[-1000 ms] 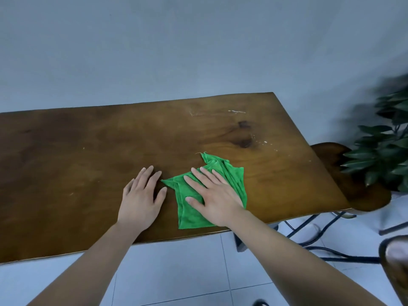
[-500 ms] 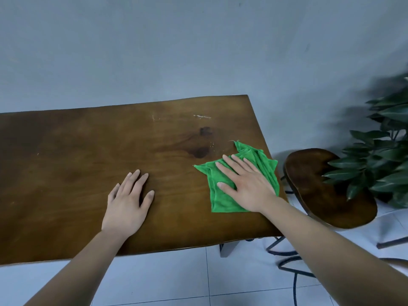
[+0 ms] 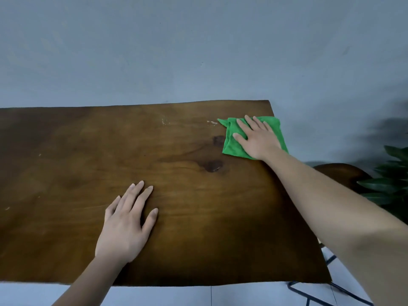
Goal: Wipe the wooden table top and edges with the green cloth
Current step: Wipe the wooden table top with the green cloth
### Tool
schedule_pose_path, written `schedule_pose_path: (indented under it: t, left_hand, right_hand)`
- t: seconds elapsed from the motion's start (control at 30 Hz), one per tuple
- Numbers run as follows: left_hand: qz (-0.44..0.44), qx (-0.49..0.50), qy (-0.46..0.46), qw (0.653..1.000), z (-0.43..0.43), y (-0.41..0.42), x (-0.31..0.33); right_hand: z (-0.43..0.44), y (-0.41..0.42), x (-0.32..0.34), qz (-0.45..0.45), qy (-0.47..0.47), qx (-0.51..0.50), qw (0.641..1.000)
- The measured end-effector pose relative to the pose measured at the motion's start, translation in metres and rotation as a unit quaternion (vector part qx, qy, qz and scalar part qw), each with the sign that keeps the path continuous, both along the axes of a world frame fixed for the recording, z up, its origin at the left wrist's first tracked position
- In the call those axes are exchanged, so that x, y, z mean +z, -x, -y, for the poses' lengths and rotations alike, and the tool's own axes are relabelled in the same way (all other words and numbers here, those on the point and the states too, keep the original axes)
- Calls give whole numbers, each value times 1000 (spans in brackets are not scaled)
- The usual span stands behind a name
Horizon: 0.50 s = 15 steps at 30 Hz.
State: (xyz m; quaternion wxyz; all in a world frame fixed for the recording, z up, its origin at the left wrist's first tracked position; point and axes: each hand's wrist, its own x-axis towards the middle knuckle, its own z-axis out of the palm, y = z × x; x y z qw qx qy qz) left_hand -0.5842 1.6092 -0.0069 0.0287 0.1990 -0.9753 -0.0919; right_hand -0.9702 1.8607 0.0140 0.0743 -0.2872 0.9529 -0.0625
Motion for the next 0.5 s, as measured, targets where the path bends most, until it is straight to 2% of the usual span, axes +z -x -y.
schedule_pose_path:
  t: [0.3,0.43,0.5]
  left_hand:
    - [0,4,-5,1000,-1,2,2]
    - [1,7,-3,1000,-1,2,2]
    - [-2,10,-6,1000,-1,1,2]
  right_hand:
    - [59,73,1,11,7,-93,996]
    - [73,67,3,20,1,-127,992]
    - [82,45,3,12,-11,-93,996]
